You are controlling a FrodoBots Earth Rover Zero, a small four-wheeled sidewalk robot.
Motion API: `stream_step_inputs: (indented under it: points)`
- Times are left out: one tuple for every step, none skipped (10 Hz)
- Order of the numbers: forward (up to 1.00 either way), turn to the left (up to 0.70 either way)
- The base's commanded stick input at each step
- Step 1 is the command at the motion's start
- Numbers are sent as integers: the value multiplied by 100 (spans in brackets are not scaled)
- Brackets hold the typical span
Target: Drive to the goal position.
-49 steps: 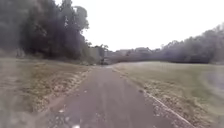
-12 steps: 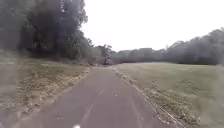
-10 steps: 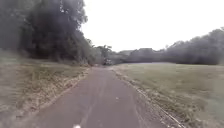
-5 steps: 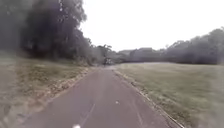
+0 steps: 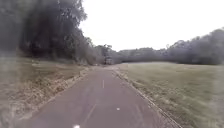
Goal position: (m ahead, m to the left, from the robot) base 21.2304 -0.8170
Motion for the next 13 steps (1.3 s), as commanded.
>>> stream_step_inputs:
  points:
    - [45,0]
    - [45,0]
    - [45,0]
    - [45,0]
    - [45,0]
    - [45,0]
    - [45,0]
    - [45,0]
    - [45,0]
    - [45,0]
    - [45,0]
    - [45,2]
    - [45,7]
